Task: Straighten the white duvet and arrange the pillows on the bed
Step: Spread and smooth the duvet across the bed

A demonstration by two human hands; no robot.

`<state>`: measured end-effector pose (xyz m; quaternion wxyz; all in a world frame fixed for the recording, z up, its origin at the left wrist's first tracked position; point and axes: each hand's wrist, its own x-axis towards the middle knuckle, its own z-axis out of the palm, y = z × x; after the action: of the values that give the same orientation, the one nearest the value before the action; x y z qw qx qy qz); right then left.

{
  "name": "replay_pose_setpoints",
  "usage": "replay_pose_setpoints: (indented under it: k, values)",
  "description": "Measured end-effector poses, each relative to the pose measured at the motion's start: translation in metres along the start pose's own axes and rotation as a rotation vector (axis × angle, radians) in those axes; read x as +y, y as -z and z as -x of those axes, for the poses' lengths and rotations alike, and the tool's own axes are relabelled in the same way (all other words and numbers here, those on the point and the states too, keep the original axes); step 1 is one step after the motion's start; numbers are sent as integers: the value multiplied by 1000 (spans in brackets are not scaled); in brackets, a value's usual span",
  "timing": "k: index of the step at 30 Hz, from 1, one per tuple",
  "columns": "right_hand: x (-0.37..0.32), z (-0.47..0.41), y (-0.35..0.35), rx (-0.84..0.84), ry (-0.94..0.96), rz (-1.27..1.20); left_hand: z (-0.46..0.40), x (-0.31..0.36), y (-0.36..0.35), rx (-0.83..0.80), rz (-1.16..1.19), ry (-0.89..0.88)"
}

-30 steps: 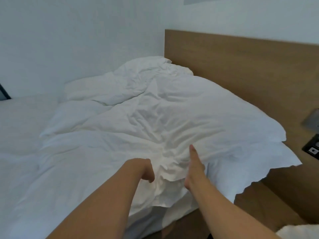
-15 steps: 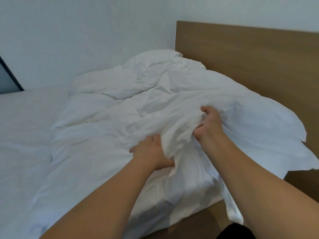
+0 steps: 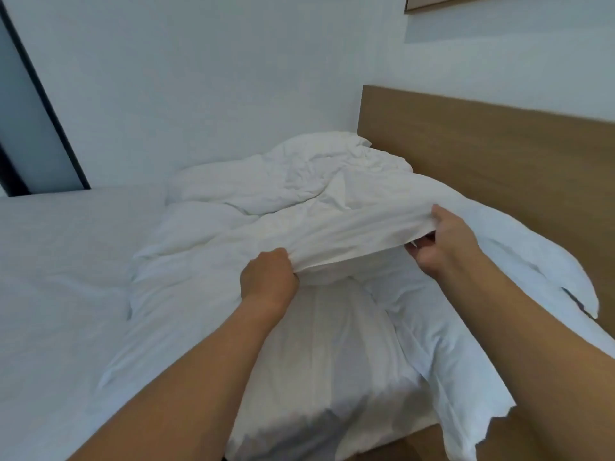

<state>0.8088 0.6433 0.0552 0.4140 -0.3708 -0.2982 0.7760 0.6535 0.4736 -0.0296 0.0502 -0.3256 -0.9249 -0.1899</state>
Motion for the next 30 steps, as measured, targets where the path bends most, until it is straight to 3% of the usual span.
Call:
replay_pose_setpoints:
  k: [3, 8, 10, 12, 15, 18, 23, 26, 30]
  values:
    - [23, 27, 5, 7, 176, 258, 0, -13, 33, 77, -93, -101]
    - [101, 72, 17, 74, 1074, 1362, 15, -27, 63, 133, -185, -236]
    - [115, 66, 17, 56, 1385, 1572, 17, -28, 70, 139, -185, -284]
    - [122, 55, 8, -113, 1505, 1782, 18, -34, 72, 123, -151, -310]
    - [132, 31, -24, -317, 1283, 2065, 12, -52, 56, 91, -40, -295]
    - [132, 16, -54, -271, 1055, 1977, 15, -68, 18, 16, 175, -179]
    - [107, -2, -74, -199, 889, 1892, 62, -95, -40, -369, -117, 77]
    - [96, -6, -82, -178, 845, 1847, 61, -130, -42, -328, -278, 155]
    - [77, -13, -78, -147, 752, 1905, 13, -160, 27, -93, -137, 83]
